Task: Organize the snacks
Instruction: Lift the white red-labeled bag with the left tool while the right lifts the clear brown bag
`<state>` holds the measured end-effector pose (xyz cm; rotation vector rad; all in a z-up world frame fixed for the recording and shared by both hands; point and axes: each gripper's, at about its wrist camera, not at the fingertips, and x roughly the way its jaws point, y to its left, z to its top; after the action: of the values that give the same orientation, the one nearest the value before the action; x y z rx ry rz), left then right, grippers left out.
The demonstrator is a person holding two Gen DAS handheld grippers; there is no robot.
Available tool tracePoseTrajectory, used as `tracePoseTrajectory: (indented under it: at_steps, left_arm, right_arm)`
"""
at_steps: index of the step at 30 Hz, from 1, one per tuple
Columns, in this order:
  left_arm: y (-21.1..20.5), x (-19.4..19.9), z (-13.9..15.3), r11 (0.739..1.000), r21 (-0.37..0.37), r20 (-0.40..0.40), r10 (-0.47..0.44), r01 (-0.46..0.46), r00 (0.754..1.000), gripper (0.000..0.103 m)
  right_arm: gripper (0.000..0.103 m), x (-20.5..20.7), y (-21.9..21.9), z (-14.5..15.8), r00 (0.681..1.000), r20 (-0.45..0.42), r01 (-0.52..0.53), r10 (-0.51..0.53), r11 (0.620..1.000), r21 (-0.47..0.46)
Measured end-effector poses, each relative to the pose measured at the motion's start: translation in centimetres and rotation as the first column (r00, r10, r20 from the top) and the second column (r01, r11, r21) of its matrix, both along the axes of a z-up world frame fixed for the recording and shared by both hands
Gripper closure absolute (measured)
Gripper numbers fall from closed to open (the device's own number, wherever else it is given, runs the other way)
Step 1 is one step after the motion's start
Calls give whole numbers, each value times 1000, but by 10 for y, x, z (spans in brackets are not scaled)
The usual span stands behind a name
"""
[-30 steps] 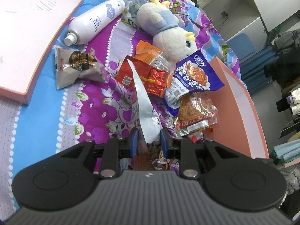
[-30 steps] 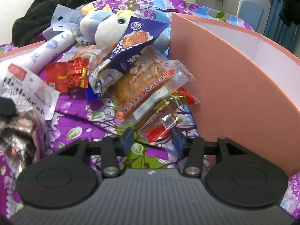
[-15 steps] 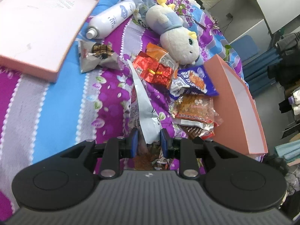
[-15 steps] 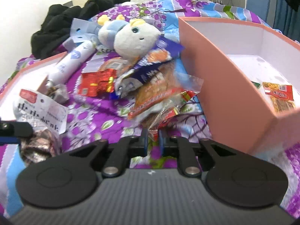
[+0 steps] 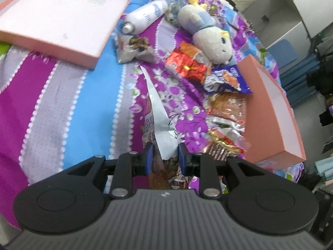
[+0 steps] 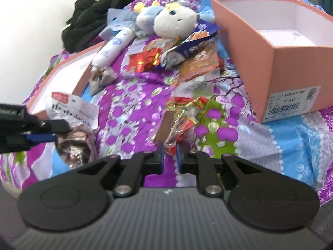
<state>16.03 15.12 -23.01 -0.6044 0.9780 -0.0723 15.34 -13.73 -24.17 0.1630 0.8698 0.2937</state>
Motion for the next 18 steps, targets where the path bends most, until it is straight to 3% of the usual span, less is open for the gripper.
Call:
tracePoseTrajectory:
  at_steps: [6,9,10,11,13,18]
  left_arm:
    - [6,-4,-5,999,21,-19,36,-35,999,70]
    - [9,-6,-4,999,25,-30,46,-46,998,51]
    - [10,-8,-3,998,32,-31,53,-52,998,42]
    - [11,-10,-1,997,42,-32,63,-61,998,31]
    - [13,-13,2,995,65,-38,85,-82,996,22]
    - [12,-24,5,993,57,-41,105,-102,994,17]
  right_arm:
    - [84,1,-3,-14,999,-45,-9,9,1000,10]
    - [77,1,-5,-17,998,-55,-13,13,1000,-9]
    - [67,-1,-4,-16,999,-43,-22,20,999,-38]
    - [50,-3,-2,-15,999,-27,-33,31,997,-70]
    - [30,-11,-1,-14,998,3,-55,56,991,-126]
    - [27,-26,2,-5,989,99,-89,114,970,-227]
